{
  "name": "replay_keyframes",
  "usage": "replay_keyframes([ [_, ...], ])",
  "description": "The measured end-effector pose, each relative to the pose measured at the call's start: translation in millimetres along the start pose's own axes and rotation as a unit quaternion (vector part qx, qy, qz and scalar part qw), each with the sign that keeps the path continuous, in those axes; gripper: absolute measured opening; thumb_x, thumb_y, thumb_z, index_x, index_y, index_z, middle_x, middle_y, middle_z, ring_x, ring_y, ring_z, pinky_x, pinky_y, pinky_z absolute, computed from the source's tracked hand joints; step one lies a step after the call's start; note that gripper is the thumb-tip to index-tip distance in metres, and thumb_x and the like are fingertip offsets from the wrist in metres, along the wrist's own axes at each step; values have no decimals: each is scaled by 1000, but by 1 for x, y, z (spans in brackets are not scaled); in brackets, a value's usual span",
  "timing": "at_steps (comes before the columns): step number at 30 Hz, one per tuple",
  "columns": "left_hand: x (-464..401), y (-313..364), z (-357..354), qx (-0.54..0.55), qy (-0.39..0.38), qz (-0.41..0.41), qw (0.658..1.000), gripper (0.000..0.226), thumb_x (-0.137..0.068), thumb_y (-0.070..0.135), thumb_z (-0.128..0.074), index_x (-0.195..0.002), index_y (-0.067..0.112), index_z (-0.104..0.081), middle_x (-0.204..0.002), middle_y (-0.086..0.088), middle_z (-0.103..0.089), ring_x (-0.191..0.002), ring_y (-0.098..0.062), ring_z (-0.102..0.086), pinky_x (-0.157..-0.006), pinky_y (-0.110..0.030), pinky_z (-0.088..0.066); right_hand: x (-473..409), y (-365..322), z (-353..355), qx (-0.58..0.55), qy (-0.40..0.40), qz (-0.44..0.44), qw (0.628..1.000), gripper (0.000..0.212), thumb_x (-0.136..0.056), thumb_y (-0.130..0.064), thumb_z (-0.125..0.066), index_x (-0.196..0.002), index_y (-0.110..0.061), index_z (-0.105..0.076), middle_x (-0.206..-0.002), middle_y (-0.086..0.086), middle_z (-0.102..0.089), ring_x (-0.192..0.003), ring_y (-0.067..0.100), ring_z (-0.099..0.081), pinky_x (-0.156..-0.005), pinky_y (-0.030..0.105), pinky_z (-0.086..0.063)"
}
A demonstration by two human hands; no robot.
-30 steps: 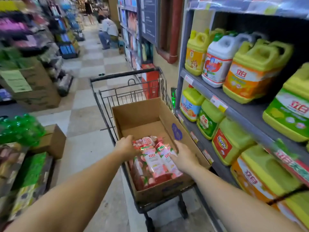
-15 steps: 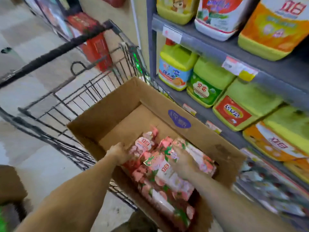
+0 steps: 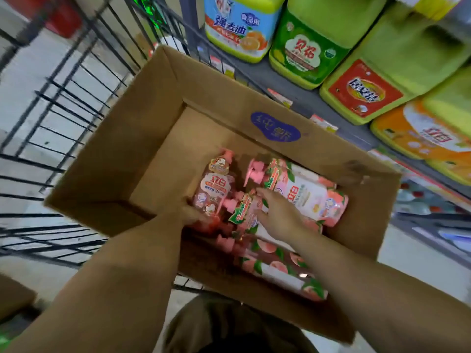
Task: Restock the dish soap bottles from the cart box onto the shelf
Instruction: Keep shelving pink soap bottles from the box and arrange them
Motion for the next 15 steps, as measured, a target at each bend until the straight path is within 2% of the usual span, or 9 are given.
replay_keyframes([
  [2, -8, -8, 2, 31, 10, -4, 999, 80, -57, 7, -93, -126, -3, -54, -127, -9, -61, -108, -23, -58, -95, -33, -46, -3, -2, 0, 9, 5, -3, 1000, 58, -98, -31, -53, -151, -25, -28, -153, 3, -37, -135, 25, -42, -108, 39, -40],
  [4, -6, -6, 4, 38, 2, 3, 999, 89, -46, 21, -98, -124, 3, -59, -122, -6, -65, -102, -21, -60, -91, -32, -47, -6, -4, 0, 7, 11, -10, 1000, 59, -97, -33, -54, -151, -27, -29, -152, 1, -39, -134, 24, -44, -105, 40, -43],
  [5, -7, -5, 3, 36, -11, -1, 999, 86, -47, 24, -98, -122, 6, -61, -120, -4, -65, -102, -20, -60, -93, -32, -46, -8, -5, -1, 6, 12, -13, 1000, 59, -97, -34, -54, -150, -28, -29, -152, 1, -40, -133, 23, -45, -104, 39, -44],
  [8, -7, 1, 4, -2, -66, -22, 998, 60, -68, 10, -88, -123, 10, -62, -120, -3, -62, -112, -19, -55, -100, -32, -41, -12, -9, -4, 33, 22, -12, 999, 58, -97, -35, -54, -150, -28, -31, -149, 1, -44, -129, 24, -49, -95, 35, -48],
  [11, -4, 6, 18, -15, -86, -27, 996, 59, -65, 15, -90, -119, 16, -64, -119, -2, -66, -118, -23, -59, -97, -32, -44, -15, -15, -2, 56, 32, -15, 998, 57, -97, -35, -54, -149, -26, -33, -141, 2, -52, -120, 24, -55, -84, 32, -50],
  [13, -2, 9, 27, -33, -105, -23, 994, 54, -66, 20, -89, -114, 19, -64, -110, 2, -67, -114, -21, -61, -92, -31, -44, -16, -16, -3, 51, 27, -26, 998, 58, -96, -36, -54, -149, -26, -33, -139, 3, -53, -118, 25, -56, -85, 32, -51],
  [15, 11, 18, 36, -19, -132, -23, 991, 35, -77, 13, -81, -107, 17, -64, -102, 3, -67, -99, -17, -62, -86, -27, -45, -19, -17, -5, 35, 19, -35, 999, 59, -96, -38, -55, -149, -24, -33, -140, 4, -53, -121, 26, -54, -90, 34, -51],
])
Point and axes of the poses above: each hand's wrist, its own x-axis away from the middle knuckle, its own z-axis out of the back of the hand, y = z × x, the point moved 2 cm from there along -x, towards the middle knuckle
